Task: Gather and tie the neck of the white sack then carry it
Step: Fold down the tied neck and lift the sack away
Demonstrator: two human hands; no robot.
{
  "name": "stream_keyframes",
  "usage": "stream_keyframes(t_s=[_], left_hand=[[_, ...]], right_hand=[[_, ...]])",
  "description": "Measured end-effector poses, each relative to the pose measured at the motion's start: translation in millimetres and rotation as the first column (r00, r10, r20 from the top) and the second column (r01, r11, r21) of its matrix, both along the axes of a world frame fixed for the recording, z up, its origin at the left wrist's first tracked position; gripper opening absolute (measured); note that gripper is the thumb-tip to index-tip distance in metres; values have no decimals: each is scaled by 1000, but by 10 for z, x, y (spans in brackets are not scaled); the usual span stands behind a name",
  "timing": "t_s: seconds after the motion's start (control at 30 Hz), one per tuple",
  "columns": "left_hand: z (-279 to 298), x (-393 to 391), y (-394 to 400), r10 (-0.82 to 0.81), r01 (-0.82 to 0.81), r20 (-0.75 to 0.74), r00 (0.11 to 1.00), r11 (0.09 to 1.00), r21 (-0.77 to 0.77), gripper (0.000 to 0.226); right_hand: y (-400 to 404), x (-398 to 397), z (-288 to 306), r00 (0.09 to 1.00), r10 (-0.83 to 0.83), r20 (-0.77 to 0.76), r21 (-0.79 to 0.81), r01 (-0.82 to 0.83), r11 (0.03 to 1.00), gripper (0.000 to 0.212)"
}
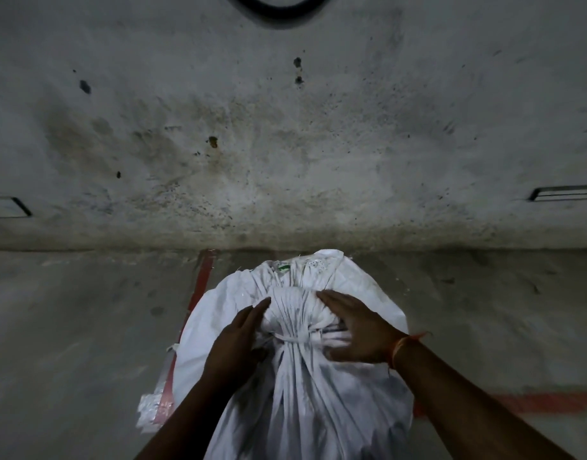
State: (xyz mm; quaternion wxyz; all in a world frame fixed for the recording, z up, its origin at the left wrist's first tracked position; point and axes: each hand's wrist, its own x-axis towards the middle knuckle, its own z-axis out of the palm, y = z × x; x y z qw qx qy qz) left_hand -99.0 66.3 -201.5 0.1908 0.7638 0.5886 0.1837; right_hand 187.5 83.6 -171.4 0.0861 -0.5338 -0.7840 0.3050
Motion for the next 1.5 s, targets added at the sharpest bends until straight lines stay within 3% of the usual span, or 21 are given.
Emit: stream_keyframes(t_s=[0.1,0.17,0.3,0.43,0.53,0.7,0.83,0.93,1.0,1.07,1.13,1.2,1.3,1.4,1.5], left_hand=[[-99,8,-3,8,-9,-75,997,1000,-14,108],[-120,19,51,-10,7,-101,995,1000,-28,115],[-111,28,212,-48,45,-46,998,997,-61,110],[-61,2,364,-67,69,25,997,995,-71,101],[4,5,542,-30,32,43,999,998,-48,82],[8,-18,741,-14,24,99,995,994,-104,71],[54,-62,829,-162,171,60,985,963,-206,82],[197,-129,901,-342,307,-113,933,919,-249,106],[268,-185,954,-281,268,-39,959,943,-200,90],[247,-205,1032,-160,171,75,984,969,-179,65],[219,-94,1074,-126,146,93,988,954,-261,54],[234,94,1058,-141,127,-20,990,937,-325,76],[204,276,1040,-106,51,-138,985,934,-352,104],[122,262,1034,-66,31,-79,995,926,-376,121],[112,231,1078,-7,15,17,1000,886,-463,128]], right_hand=[[-31,100,-16,962,93,258,-18,-92,996,129],[-37,98,-63,952,44,302,33,-57,998,128],[63,108,-358,973,-30,229,179,-12,984,114],[170,94,-470,994,-61,89,192,43,980,95],[273,76,-494,994,-114,-2,218,112,970,79],[469,111,-330,992,-102,-70,90,108,990,79],[637,252,-164,981,137,139,-54,-130,990,104],[795,359,-228,984,122,132,-211,-92,973,83],[837,360,-281,977,83,199,-216,-39,976,68],[828,312,-323,951,97,292,-196,-40,980,72],[774,231,-326,951,82,297,-141,-42,989,83],[710,170,-359,958,31,284,-46,-19,999,94],[608,27,-444,960,-52,276,37,43,998,91],[565,-82,-516,972,-79,222,62,67,996,86],[604,-127,-458,987,-160,-23,11,161,987,88]])
